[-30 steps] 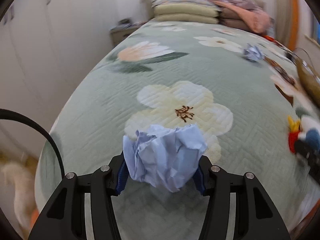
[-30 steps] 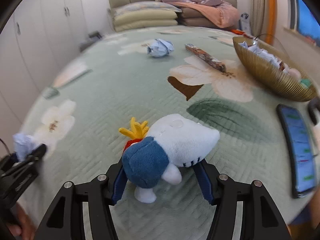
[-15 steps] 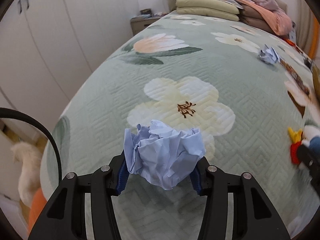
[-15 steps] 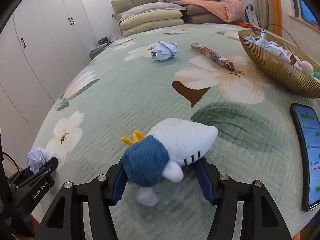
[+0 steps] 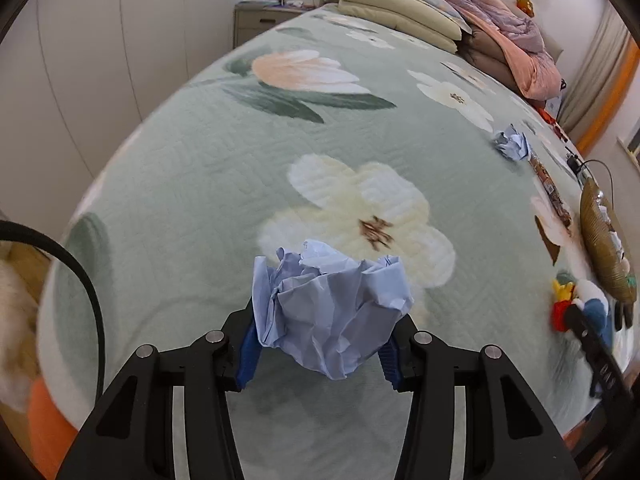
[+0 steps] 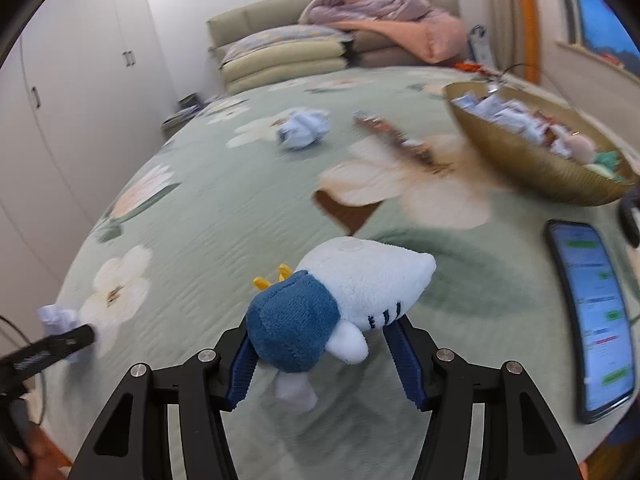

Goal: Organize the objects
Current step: 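Carry the paper ball and plush toy to the gold plate and open both tools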

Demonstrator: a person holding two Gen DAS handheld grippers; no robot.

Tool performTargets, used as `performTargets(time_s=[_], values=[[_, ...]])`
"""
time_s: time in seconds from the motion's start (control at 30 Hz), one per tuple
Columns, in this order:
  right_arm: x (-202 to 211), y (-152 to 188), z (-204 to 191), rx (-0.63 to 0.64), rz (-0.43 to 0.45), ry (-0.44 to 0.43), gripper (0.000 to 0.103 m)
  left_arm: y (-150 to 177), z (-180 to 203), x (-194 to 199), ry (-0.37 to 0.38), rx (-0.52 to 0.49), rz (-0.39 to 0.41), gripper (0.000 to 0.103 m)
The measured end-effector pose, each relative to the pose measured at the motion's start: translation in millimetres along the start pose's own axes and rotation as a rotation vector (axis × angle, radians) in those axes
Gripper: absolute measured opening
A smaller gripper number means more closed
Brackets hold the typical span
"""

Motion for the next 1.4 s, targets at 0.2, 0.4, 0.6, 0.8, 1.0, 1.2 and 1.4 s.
performTargets(time_s=[0.2,0.4,0.6,0.8,1.0,1.2,1.4], values=[[-3.7,1.7,17.5,-0.074,-0.033,0.0,0.056,-10.0,1.7,24.2,0.005,0.003,0.093,0.045],[46.0,-19.1,62.7,-0.16,0.047,0.044,0.056,-15.9,98.5,59.1,0.094,-0.231,0.188,0.045],[135.5,-70.4,180.6,-0.24,0.2,0.221,0.056,-30.2,261.8,85.2,0.377,-0.381,0.145,0.045],[146.3,-122.7,261.5,-0.224,0.191,0.275,0.056,-1.2,397.9,66.3,0.527,-0.503,0.027,0.046],[105.7,-131.7,293.2,-0.158,0.101,0.287,0.056,28.1,461.6,37.5,0.544,-0.647,0.041,0.084],[88.5,-139.8,315.5,-0.147,0.077,0.314,0.083,18.3,453.7,13.2,0.429,-0.634,0.016,0.094],[121.0,-101.7,308.3,-0.158,0.068,0.261,0.083,12.0,384.2,45.7,0.313,-0.624,0.141,0.094]])
Point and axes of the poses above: each gripper's, at about its wrist camera, not at the fingertips, and x roughly against the way its jaws point, z to its right, y to its underside, the point moved 1 cm from there along -x, roughly the way its jaws point, and after that the axes turned 13 degrees about x, right-handed, at the moved point
